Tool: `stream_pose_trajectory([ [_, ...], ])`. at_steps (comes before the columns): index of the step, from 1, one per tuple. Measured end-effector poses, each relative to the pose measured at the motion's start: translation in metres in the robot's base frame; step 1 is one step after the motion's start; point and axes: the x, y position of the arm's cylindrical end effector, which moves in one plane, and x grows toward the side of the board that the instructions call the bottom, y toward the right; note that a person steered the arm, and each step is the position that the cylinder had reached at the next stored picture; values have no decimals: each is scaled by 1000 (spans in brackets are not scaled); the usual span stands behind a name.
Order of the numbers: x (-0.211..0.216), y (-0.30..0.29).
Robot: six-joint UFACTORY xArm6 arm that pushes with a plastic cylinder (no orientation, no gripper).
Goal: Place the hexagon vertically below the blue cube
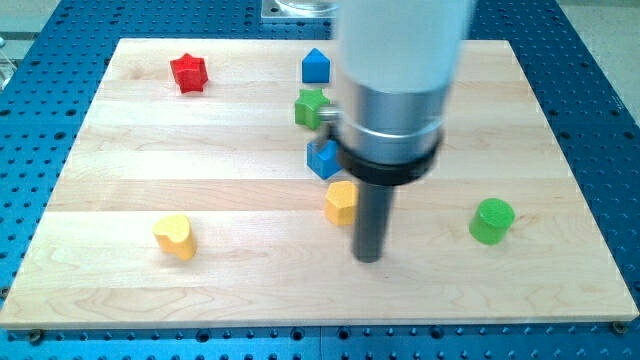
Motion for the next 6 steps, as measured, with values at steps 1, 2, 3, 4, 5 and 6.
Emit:
stream_pose_trajectory([
  [1,-47,6],
  [2,-40,-2],
  [3,-34,-20],
  [4,-36,-33],
  [5,-100,1],
  [6,-136,77],
])
